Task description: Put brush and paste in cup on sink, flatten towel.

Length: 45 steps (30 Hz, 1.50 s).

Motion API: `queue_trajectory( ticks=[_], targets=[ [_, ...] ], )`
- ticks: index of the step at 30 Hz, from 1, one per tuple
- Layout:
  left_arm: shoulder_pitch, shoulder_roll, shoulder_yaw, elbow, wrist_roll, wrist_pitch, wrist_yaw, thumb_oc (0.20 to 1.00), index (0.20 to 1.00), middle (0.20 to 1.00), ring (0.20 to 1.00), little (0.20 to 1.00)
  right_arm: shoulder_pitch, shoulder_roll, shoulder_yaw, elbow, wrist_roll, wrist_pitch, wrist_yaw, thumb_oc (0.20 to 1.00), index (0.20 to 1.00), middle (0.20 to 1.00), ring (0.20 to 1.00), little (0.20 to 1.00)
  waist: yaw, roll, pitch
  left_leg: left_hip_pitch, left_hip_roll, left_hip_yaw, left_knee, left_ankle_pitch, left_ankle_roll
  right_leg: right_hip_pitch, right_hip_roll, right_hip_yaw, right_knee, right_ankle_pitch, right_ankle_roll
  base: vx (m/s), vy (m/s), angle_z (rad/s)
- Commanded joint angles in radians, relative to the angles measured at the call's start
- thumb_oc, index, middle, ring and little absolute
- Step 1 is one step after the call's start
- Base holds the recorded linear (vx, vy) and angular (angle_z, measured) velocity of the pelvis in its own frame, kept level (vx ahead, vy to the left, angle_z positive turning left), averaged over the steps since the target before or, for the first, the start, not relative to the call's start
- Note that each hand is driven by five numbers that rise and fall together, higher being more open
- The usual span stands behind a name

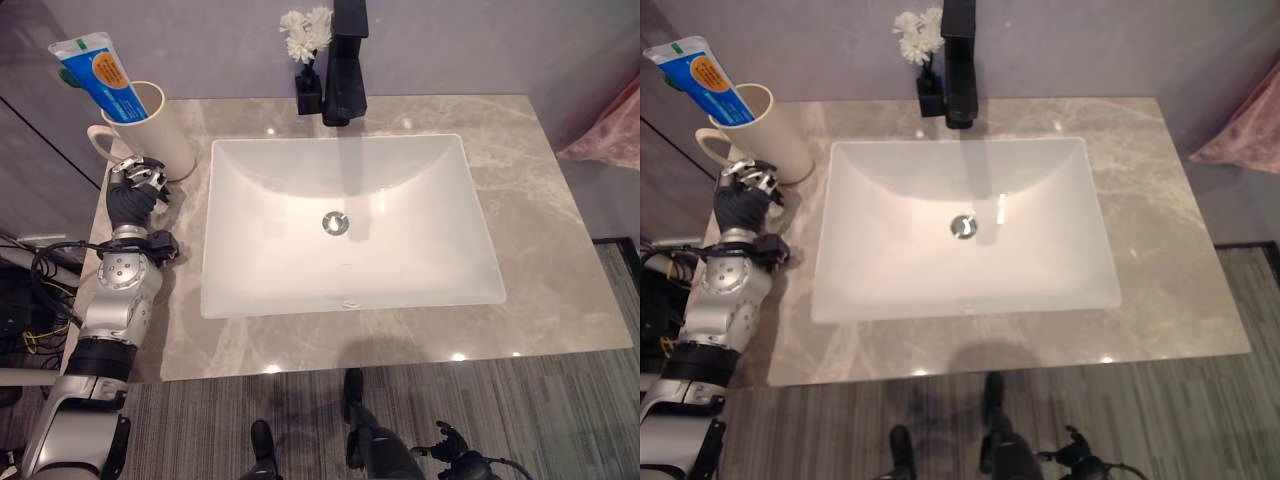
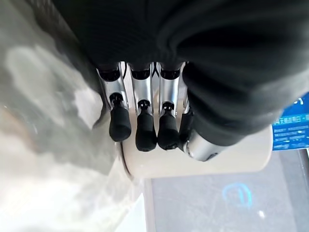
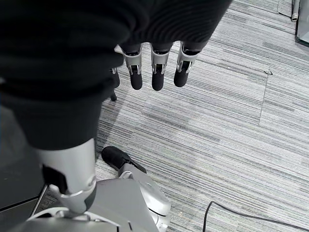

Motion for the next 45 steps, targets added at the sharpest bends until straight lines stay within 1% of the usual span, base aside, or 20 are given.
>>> queue_trajectory(
  ticks=[1,7,8,11,20,26,29,36,45],
  targets=[
    [-0.058,0.027,-0.010,0.067,0.004,-0.003,0.016,0.200,0.200,0.200,0.200,0.200,-0.020,0.002,0.010,-0.036,-0.003,-0.011,-0.002,1.000,1.000,1.000,1.000,1.000,-0.021,-0.014,0.053,0.082,-0.009,-0.014,0.010,-0.034,-0.005,0.090,0.003,0.046,0.000,-0.078,0.082,0.00,-0.010,-0.09],
    [-0.108,0.049,-0.024,0.119,-0.004,-0.003,0.023,0.200,0.200,0.200,0.200,0.200,-0.015,-0.005,0.015,-0.038,-0.004,-0.012,-0.003,1.000,1.000,1.000,1.000,1.000,-0.027,-0.017,0.051,0.084,-0.007,-0.008,0.010,-0.031,-0.008,0.086,0.010,0.051,0.000,-0.078,0.081,0.00,-0.010,-0.09],
    [-0.140,0.067,-0.035,0.144,0.000,-0.003,0.028,0.200,0.200,0.200,0.200,0.200,-0.014,-0.009,0.017,-0.036,-0.004,-0.012,-0.004,1.000,1.000,1.000,1.000,1.000,-0.029,-0.018,0.052,0.082,-0.005,-0.007,0.010,-0.029,-0.009,0.084,0.011,0.053,0.000,-0.077,0.081,0.00,0.000,0.00],
    [-0.181,0.084,-0.047,0.175,-0.009,-0.005,0.035,0.200,0.200,0.200,0.200,0.200,-0.013,-0.014,0.018,-0.038,0.000,-0.013,-0.004,1.000,1.000,1.000,1.000,1.000,-0.032,-0.020,0.055,0.078,-0.004,-0.006,0.010,-0.025,-0.010,0.079,0.014,0.054,0.000,-0.077,0.081,0.00,-0.015,-0.04],
    [-0.302,0.126,-0.101,0.263,-0.015,-0.006,0.051,0.200,0.200,0.200,0.200,0.200,-0.024,-0.024,0.022,-0.034,0.023,-0.018,-0.015,1.000,1.000,1.000,1.000,1.000,-0.032,-0.014,0.086,0.056,-0.007,-0.013,0.010,-0.021,-0.009,0.064,0.012,0.049,0.001,-0.068,0.084,-0.01,-0.003,-0.02],
    [-0.320,0.149,-0.112,0.295,-0.011,0.002,0.053,0.200,0.200,0.200,0.200,0.200,-0.029,-0.019,0.034,-0.040,0.030,-0.024,-0.014,1.000,1.000,1.000,1.000,1.000,-0.031,-0.019,0.099,0.036,-0.009,-0.021,0.010,-0.018,-0.008,0.051,0.012,0.047,0.004,-0.063,0.083,-0.01,0.000,0.00],
    [-0.341,0.155,-0.113,0.321,-0.015,0.001,0.063,0.200,0.200,0.200,0.200,0.200,-0.034,-0.018,0.038,-0.046,0.036,-0.027,-0.015,1.000,1.000,1.000,1.000,1.000,-0.034,-0.023,0.105,0.024,-0.010,-0.024,0.010,-0.009,-0.009,0.042,0.009,0.044,0.004,-0.058,0.083,0.00,0.000,0.00],
    [-0.400,0.161,-0.125,0.396,-0.039,-0.004,0.079,0.200,0.200,0.200,0.200,0.200,-0.042,-0.021,0.040,-0.064,0.059,-0.038,-0.021,1.000,1.000,1.000,1.000,1.000,-0.040,-0.030,0.115,0.013,-0.004,-0.030,0.010,-0.009,-0.014,0.032,0.011,0.036,0.013,-0.061,0.081,0.00,-0.003,0.01],
    [-0.440,0.163,-0.137,0.425,-0.032,-0.006,0.096,0.200,0.200,0.200,0.200,0.200,-0.047,-0.028,0.047,-0.055,0.056,-0.040,-0.024,1.000,1.000,1.000,1.000,1.000,-0.048,-0.039,0.122,0.004,-0.006,-0.033,0.010,-0.010,-0.016,0.026,0.010,0.029,0.020,-0.060,0.082,0.00,0.000,0.00]
  ],
)
